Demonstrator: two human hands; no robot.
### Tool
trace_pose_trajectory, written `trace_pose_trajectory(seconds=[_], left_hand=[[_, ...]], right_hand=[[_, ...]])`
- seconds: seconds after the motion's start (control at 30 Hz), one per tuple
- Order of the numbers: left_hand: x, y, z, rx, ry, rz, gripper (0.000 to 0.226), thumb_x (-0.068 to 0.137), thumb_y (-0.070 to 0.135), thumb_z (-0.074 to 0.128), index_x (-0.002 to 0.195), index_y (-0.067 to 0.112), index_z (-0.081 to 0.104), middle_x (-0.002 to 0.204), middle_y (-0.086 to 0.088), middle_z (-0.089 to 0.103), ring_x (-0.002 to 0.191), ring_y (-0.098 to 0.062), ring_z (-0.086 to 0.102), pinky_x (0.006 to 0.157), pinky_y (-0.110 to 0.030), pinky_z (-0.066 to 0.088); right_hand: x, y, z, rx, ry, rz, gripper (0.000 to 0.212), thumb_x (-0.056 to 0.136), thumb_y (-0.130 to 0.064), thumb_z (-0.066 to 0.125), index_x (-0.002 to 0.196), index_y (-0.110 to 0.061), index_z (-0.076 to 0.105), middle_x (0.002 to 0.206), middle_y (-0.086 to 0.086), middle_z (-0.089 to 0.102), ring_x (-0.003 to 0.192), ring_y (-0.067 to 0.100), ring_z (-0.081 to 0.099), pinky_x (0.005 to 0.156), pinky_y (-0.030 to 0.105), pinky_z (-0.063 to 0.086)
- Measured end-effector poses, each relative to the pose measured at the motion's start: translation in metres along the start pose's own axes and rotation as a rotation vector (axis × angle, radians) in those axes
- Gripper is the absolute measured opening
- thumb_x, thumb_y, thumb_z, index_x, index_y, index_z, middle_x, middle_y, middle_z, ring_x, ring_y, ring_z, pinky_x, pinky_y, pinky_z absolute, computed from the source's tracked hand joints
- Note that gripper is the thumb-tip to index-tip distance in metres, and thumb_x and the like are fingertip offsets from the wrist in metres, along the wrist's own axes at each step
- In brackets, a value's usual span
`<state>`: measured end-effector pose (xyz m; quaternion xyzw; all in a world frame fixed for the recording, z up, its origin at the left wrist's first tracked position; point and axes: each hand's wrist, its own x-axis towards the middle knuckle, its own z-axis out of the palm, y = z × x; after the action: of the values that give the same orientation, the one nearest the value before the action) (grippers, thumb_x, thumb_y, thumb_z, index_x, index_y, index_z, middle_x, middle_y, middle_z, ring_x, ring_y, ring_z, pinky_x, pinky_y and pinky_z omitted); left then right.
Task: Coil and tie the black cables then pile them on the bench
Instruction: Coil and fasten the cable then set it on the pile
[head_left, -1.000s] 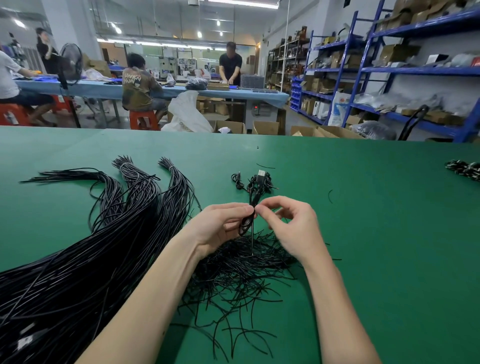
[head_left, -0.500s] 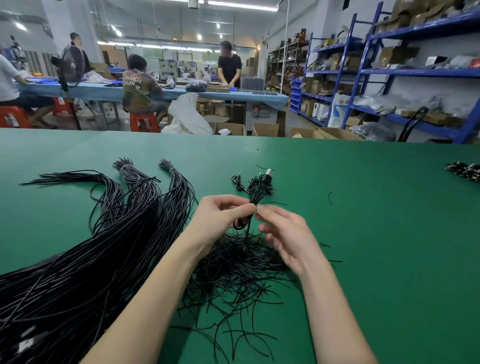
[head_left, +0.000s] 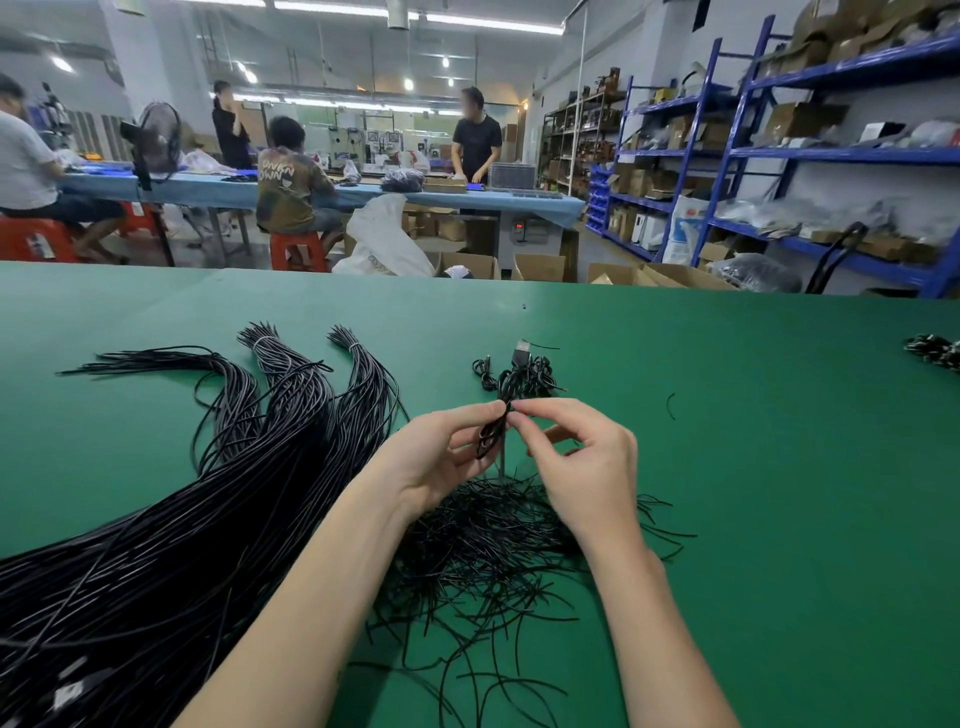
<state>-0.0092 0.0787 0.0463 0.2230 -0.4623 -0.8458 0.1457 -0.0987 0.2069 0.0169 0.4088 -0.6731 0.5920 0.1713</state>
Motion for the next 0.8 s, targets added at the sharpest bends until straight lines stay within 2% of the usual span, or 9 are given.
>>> trace_pose_trajectory(seconds=[0.17, 0.3, 0.37, 0.43, 0.53, 0.6, 0.63, 0.7, 0.8], left_hand=[[0.001, -0.001, -0.004, 0.138, -0.079, 0.037, 0.009, 0.065, 0.018, 0.08, 0.072, 0.013, 0.081, 0.084, -0.005, 0.075, 0.069, -0.011, 0.066, 0.072, -0.023, 0.052], [0.0, 0.001, -0.012, 0.369, -0.067, 0.247, 0.013, 0.08, 0.016, 0.08, 0.092, 0.013, 0.079, 0.091, -0.004, 0.078, 0.083, -0.012, 0.07, 0.079, -0.021, 0.056], [-0.003, 0.003, -0.015, 0.555, -0.052, 0.43, 0.011, 0.082, 0.016, 0.081, 0.093, 0.016, 0.078, 0.087, 0.001, 0.078, 0.083, -0.007, 0.07, 0.078, -0.018, 0.055], [-0.006, 0.003, -0.013, 0.622, -0.1, 0.554, 0.011, 0.081, 0.016, 0.081, 0.091, 0.021, 0.078, 0.086, 0.003, 0.078, 0.081, -0.005, 0.07, 0.076, -0.017, 0.054], [-0.007, 0.0, -0.009, 0.673, -0.122, 0.649, 0.012, 0.081, 0.022, 0.083, 0.089, 0.031, 0.079, 0.09, 0.006, 0.078, 0.083, -0.009, 0.071, 0.082, -0.03, 0.056], [-0.005, -0.004, -0.008, 0.701, -0.115, 0.699, 0.014, 0.081, 0.023, 0.084, 0.088, 0.034, 0.08, 0.089, 0.007, 0.078, 0.082, -0.017, 0.072, 0.08, -0.031, 0.056], [-0.003, -0.006, -0.008, 0.713, -0.111, 0.717, 0.015, 0.081, 0.023, 0.084, 0.088, 0.036, 0.08, 0.088, 0.008, 0.078, 0.082, -0.016, 0.072, 0.077, -0.026, 0.057], [-0.002, -0.011, -0.007, 0.732, -0.107, 0.736, 0.018, 0.08, 0.027, 0.085, 0.088, 0.042, 0.079, 0.086, 0.011, 0.078, 0.08, -0.006, 0.072, 0.074, -0.016, 0.053], [0.002, -0.017, -0.004, 0.734, -0.091, 0.719, 0.016, 0.075, 0.04, 0.082, 0.089, 0.047, 0.078, 0.086, 0.013, 0.078, 0.081, -0.004, 0.073, 0.075, -0.014, 0.053]], right_hand=[[0.0, -0.001, -0.005, -0.058, -0.038, -0.009, 0.009, 0.088, -0.017, 0.08, 0.088, -0.026, 0.08, 0.085, -0.021, 0.073, 0.077, 0.006, 0.067, 0.058, 0.009, 0.043], [0.007, -0.006, -0.009, 0.047, -0.222, 0.319, 0.009, 0.09, -0.023, 0.078, 0.081, -0.026, 0.077, 0.072, -0.011, 0.073, 0.063, 0.009, 0.066, 0.059, 0.021, 0.053], [0.012, -0.009, -0.012, 0.279, -0.321, 0.566, 0.01, 0.09, -0.016, 0.077, 0.08, -0.017, 0.078, 0.069, 0.0, 0.071, 0.058, 0.012, 0.062, 0.052, 0.023, 0.051], [0.015, -0.01, -0.018, 0.608, -0.382, 0.837, 0.008, 0.084, -0.01, 0.079, 0.076, -0.01, 0.079, 0.07, 0.003, 0.067, 0.055, 0.007, 0.059, 0.045, 0.015, 0.047], [0.011, -0.006, -0.024, 1.106, -0.43, 1.161, 0.014, 0.068, -0.004, 0.089, 0.074, -0.003, 0.077, 0.072, 0.005, 0.062, 0.051, 0.005, 0.056, 0.039, 0.01, 0.045], [0.003, -0.001, -0.021, 1.333, -0.443, 1.234, 0.034, 0.054, 0.002, 0.097, 0.079, 0.0, 0.074, 0.073, 0.006, 0.059, 0.051, 0.006, 0.056, 0.039, 0.011, 0.046], [0.0, 0.001, -0.018, 1.406, -0.443, 1.255, 0.04, 0.049, 0.005, 0.098, 0.08, 0.001, 0.072, 0.073, 0.006, 0.059, 0.05, 0.007, 0.056, 0.039, 0.012, 0.047], [-0.006, 0.007, -0.014, 1.504, -0.426, 1.29, 0.044, 0.047, 0.009, 0.098, 0.08, 0.0, 0.07, 0.071, 0.006, 0.058, 0.049, 0.008, 0.057, 0.039, 0.012, 0.047], [-0.011, 0.016, -0.012, 1.555, -0.388, 1.315, 0.045, 0.048, 0.01, 0.098, 0.081, 0.0, 0.07, 0.071, 0.005, 0.058, 0.049, 0.008, 0.057, 0.039, 0.013, 0.048]])
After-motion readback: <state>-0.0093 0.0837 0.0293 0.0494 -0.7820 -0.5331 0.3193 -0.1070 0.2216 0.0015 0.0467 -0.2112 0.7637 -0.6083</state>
